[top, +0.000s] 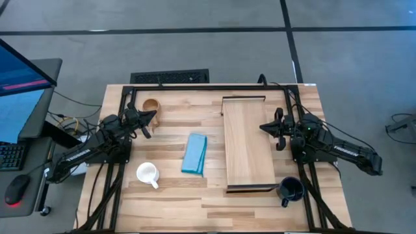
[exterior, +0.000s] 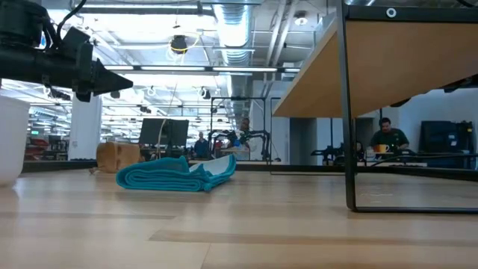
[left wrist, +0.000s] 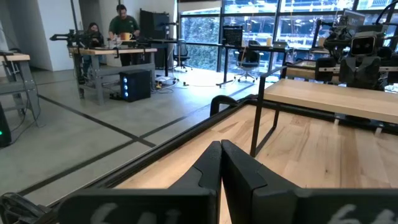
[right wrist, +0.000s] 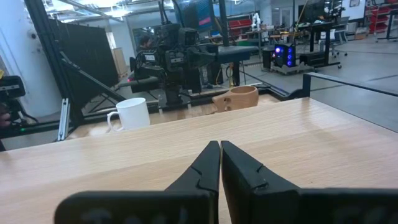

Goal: Stack small to large cups/mugs on shelf

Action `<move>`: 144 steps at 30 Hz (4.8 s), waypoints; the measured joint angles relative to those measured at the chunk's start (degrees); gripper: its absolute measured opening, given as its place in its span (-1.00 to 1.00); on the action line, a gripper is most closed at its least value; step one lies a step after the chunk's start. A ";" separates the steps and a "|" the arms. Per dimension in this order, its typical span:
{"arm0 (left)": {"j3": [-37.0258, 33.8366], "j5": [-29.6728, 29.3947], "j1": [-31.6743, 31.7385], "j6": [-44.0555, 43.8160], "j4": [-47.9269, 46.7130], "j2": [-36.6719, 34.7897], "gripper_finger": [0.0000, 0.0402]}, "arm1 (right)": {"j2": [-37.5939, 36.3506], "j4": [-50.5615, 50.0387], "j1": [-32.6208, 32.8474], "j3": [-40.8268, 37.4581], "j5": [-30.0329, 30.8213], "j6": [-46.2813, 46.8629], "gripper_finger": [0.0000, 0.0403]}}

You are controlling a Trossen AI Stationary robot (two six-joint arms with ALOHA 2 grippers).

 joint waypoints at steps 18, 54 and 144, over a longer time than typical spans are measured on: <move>-0.01 -0.02 0.00 4.54 -0.02 -0.01 -1.00 | 0.00 0.02 0.00 -0.02 -0.01 0.02 -0.81; 7.52 -1.86 0.09 12.87 -9.17 1.51 -0.48 | 0.02 0.00 0.01 -0.01 0.00 0.00 -0.81; 47.09 -15.68 5.96 -6.84 -46.08 66.85 -0.48 | 0.02 0.00 0.01 -0.02 0.17 -3.45 -0.81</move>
